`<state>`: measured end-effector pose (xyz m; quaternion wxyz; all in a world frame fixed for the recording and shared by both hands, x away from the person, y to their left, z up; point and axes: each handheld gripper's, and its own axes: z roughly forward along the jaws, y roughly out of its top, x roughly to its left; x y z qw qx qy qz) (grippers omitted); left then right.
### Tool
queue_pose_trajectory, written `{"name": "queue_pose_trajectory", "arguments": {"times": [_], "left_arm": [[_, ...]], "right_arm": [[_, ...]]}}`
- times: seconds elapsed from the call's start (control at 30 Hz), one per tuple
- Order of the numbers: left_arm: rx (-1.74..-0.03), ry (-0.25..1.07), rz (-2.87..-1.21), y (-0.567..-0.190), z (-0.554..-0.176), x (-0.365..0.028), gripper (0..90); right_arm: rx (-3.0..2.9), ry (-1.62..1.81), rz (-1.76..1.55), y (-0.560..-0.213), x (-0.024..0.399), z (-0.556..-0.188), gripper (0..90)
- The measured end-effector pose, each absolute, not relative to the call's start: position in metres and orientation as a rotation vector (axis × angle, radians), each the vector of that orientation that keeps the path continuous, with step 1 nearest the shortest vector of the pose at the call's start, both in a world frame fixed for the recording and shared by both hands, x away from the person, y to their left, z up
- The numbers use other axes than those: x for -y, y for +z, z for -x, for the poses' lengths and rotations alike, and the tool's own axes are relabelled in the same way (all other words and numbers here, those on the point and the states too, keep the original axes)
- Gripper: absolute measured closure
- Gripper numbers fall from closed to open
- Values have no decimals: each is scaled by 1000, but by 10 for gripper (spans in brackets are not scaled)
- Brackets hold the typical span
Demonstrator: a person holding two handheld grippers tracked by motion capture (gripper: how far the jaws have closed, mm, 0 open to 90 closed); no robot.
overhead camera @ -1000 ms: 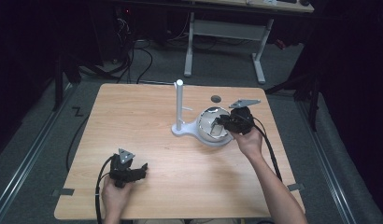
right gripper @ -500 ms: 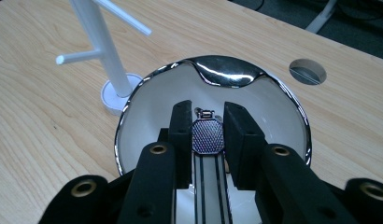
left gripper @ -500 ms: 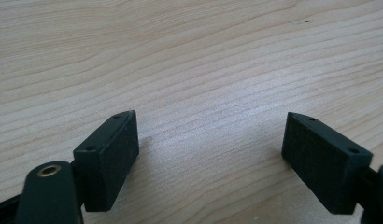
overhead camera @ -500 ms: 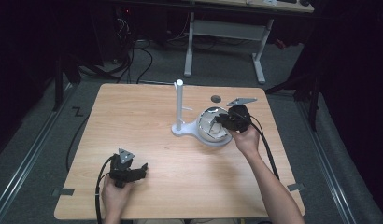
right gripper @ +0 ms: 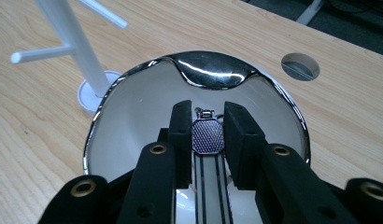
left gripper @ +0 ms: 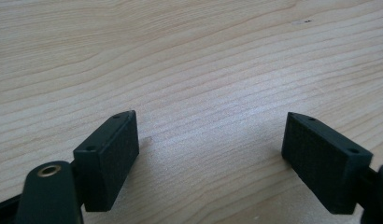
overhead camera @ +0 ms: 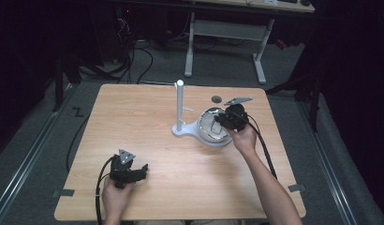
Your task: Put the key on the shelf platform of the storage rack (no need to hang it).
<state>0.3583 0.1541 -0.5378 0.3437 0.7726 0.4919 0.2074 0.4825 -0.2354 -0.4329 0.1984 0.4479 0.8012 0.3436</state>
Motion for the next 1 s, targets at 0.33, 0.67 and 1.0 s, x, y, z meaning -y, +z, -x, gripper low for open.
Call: {"name": "queue_pose_trajectory", "arguments": {"times": [0.33, 0.67, 1.0], "left_arm": [[-1278, 539, -2008, -538, -358, -154, 192], [-1278, 539, -2008, -538, -358, -154, 192], [-1278, 539, -2008, -538, -358, -154, 192]], "right_arm": [[-2238, 937, -1282, -440, 235, -491, 743], [-2254, 921, -1299, -446, 233, -497, 741], [-2246, 928, -1319, -447, 234, -497, 644]]}}
